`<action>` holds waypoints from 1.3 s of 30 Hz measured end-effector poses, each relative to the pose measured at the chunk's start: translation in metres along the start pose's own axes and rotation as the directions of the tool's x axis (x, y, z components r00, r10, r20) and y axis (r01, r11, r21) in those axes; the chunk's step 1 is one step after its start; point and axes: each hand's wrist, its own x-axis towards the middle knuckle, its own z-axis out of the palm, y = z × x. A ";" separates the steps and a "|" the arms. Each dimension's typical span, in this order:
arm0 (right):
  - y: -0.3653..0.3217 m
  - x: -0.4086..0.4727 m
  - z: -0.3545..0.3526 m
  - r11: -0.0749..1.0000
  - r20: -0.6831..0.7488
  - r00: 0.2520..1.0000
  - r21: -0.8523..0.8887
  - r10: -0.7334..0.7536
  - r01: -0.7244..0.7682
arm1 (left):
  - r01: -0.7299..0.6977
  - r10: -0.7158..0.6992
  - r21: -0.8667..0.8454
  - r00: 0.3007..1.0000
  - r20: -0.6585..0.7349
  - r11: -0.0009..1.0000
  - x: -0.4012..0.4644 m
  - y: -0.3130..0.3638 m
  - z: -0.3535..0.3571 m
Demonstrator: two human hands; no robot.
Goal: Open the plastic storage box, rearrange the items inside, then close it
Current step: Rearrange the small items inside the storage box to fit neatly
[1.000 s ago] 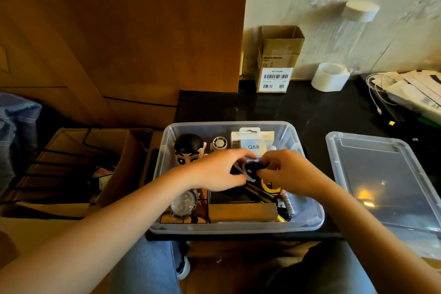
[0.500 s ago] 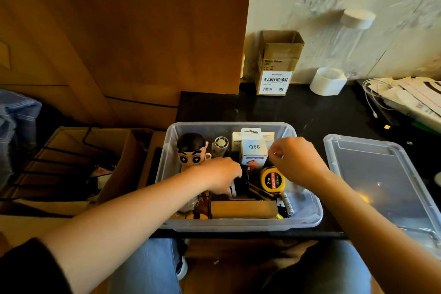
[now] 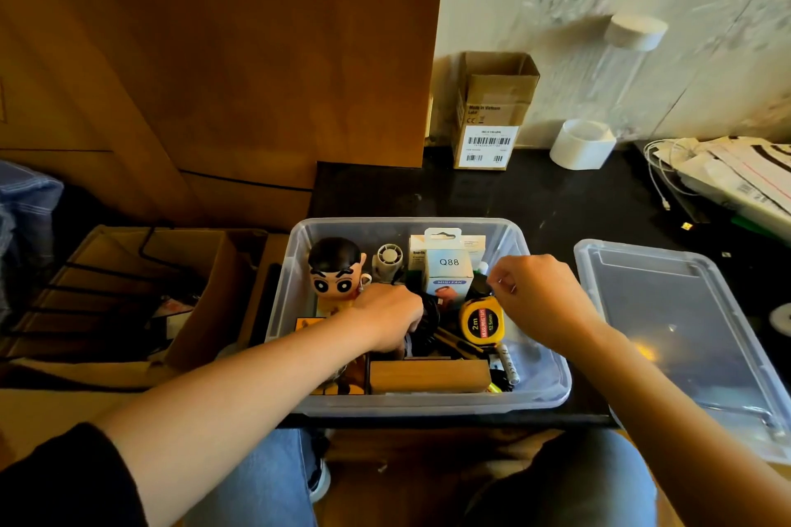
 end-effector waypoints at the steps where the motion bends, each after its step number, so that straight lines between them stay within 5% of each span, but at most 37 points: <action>1: -0.001 -0.001 0.002 1.000 0.028 1.000 -0.015 -0.015 0.015 | 0.016 -0.015 0.028 1.000 -0.027 0.999 -0.001 0.001 0.001; 6: -0.002 -0.003 0.003 0.990 0.197 0.979 -0.123 -0.050 0.076 | 0.146 -0.132 0.190 0.988 -0.083 0.971 0.000 0.006 0.006; 10: -0.009 -0.005 0.001 0.949 0.452 0.884 -0.207 -0.122 0.237 | 0.164 -0.156 0.177 0.986 -0.058 0.970 0.000 0.004 0.002; 13: -0.017 -0.003 0.010 0.854 0.600 0.788 -0.331 -0.138 0.402 | 0.149 -0.142 0.087 0.987 -0.077 0.985 -0.005 0.002 -0.002; 16: -0.024 0.001 0.021 0.776 0.675 0.734 -0.422 -0.076 0.469 | 0.048 -0.069 -0.188 0.992 -0.106 0.981 -0.014 0.001 -0.008; 19: -0.026 0.004 0.031 0.778 0.682 0.731 -0.451 -0.016 0.438 | -0.075 0.043 -0.430 0.995 -0.085 0.900 -0.024 0.001 -0.011; 26: -0.022 0.001 0.035 0.780 0.665 0.739 -0.403 -0.109 0.478 | -0.135 0.136 -0.578 0.990 -0.042 0.805 -0.034 -0.006 -0.005; 39: -0.016 -0.003 -0.009 0.965 0.459 0.871 -0.093 -0.176 0.244 | -0.096 -0.015 -0.689 0.988 -0.154 0.718 -0.038 -0.009 -0.005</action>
